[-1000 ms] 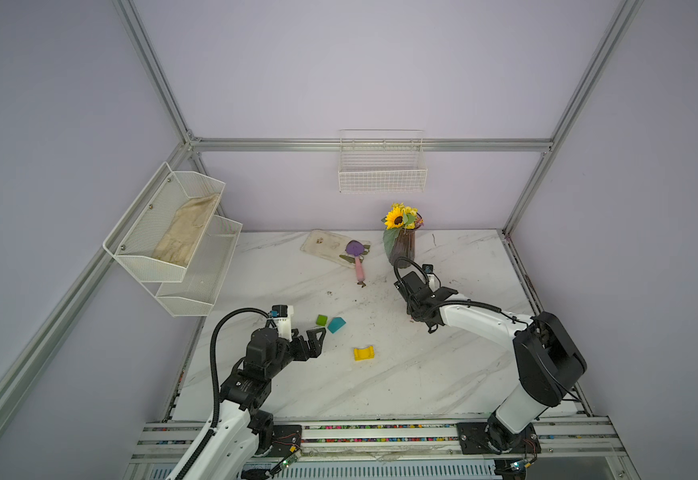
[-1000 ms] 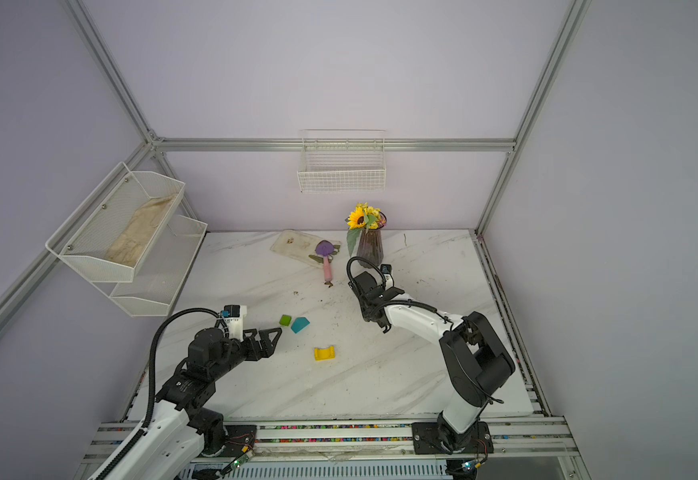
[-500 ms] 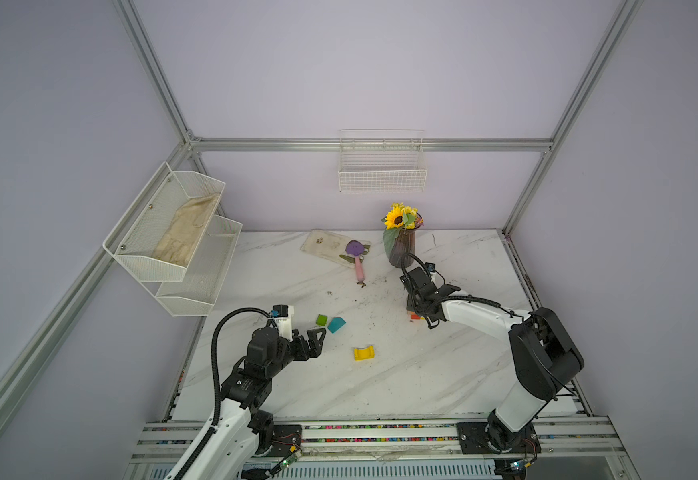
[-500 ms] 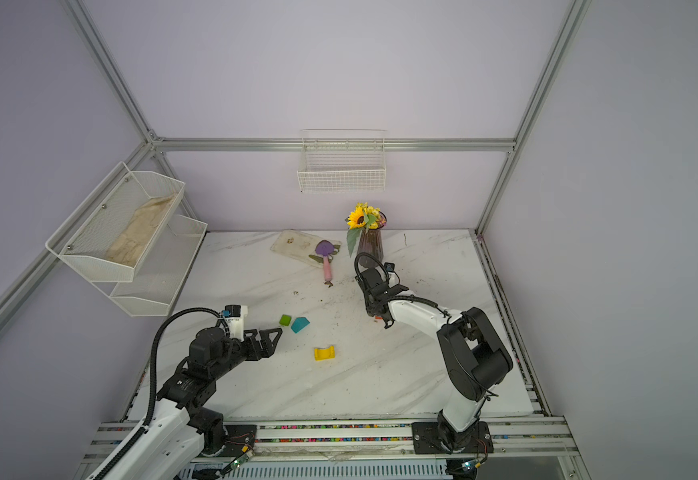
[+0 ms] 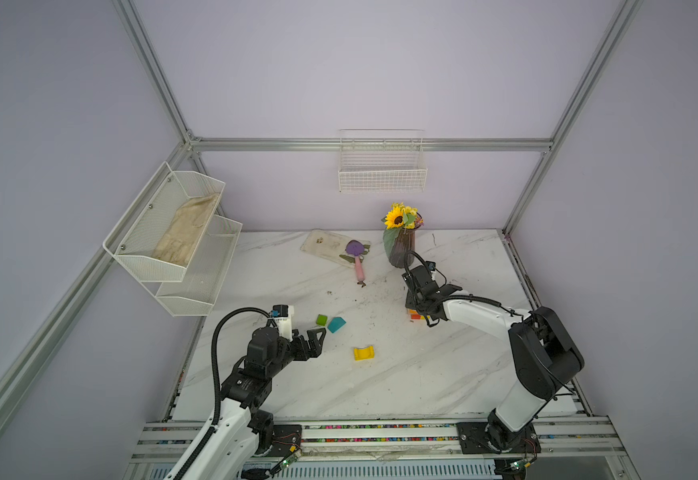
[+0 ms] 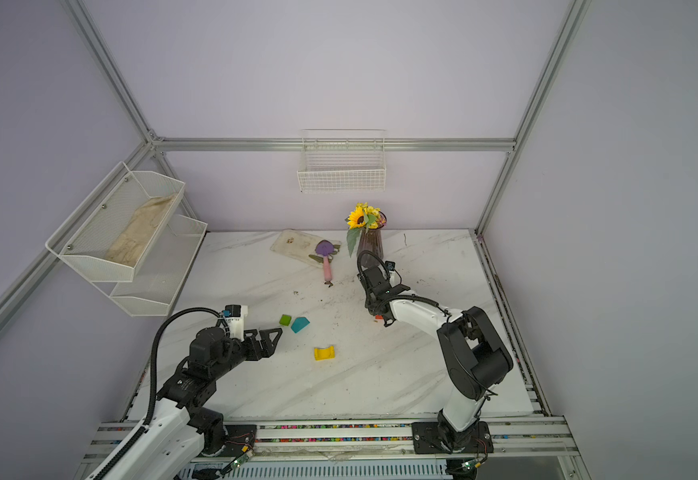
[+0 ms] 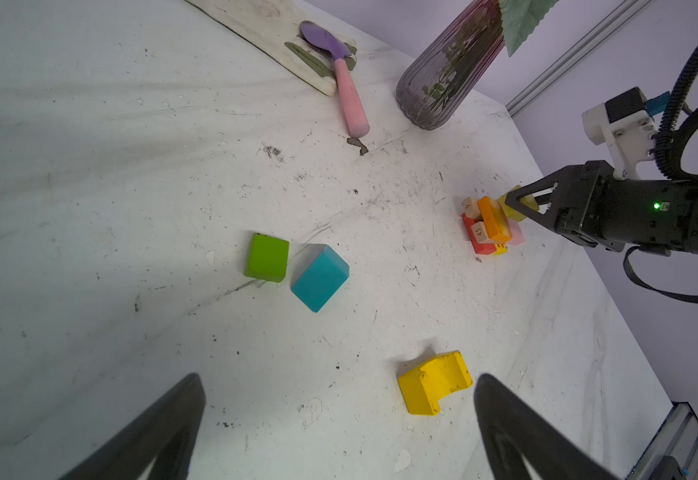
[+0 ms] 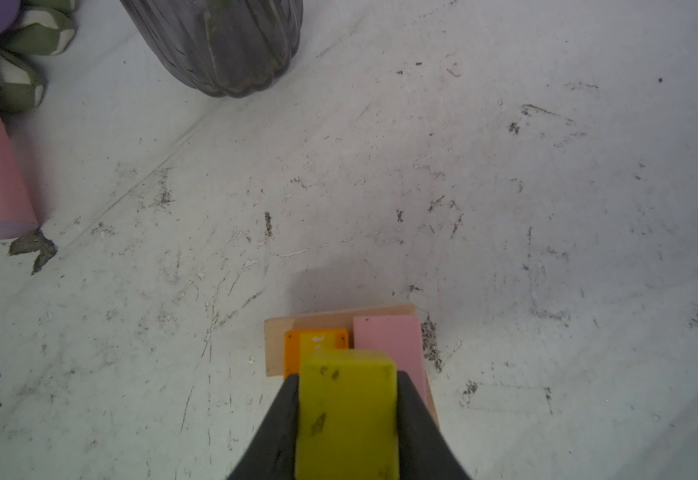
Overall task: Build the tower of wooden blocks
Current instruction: 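Carry the held yellow cube over the stack and lower it on top, then open the right gripper to release the yellow cube on the stack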
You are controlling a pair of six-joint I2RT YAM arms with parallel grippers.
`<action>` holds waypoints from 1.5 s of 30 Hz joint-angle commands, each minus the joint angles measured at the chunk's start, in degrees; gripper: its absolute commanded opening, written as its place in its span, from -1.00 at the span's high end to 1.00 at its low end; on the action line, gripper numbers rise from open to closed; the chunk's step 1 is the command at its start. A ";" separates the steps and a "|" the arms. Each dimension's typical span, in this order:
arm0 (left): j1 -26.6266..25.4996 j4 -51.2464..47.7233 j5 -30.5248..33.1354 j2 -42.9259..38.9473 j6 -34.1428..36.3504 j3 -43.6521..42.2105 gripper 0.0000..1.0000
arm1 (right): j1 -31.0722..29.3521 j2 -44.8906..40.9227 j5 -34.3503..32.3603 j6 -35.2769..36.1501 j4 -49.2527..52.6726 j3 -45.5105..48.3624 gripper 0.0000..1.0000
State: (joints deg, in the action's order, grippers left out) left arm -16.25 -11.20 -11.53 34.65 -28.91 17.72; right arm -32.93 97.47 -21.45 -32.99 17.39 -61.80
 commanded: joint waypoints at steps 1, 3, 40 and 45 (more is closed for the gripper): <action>0.08 2.24 0.37 -0.15 0.87 -1.46 -0.99 | 0.50 1.09 -0.19 -1.02 -0.42 0.29 0.89; 0.08 2.25 0.37 -0.16 0.87 -1.46 -1.00 | 0.63 1.14 -0.17 -1.11 -0.42 0.43 0.84; 0.08 2.18 0.55 -0.20 0.78 -1.46 -1.00 | 0.76 -3.49 2.70 -1.63 -0.99 4.45 0.67; 0.03 2.15 0.55 -0.32 0.78 -1.46 -1.00 | 0.75 -2.99 3.08 -1.49 -0.85 4.23 0.60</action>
State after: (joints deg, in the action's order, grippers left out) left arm -16.25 -11.20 -11.29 34.65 -28.91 17.72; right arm -32.40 95.37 -18.85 -34.22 14.79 -58.22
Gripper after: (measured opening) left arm 0.997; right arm 0.333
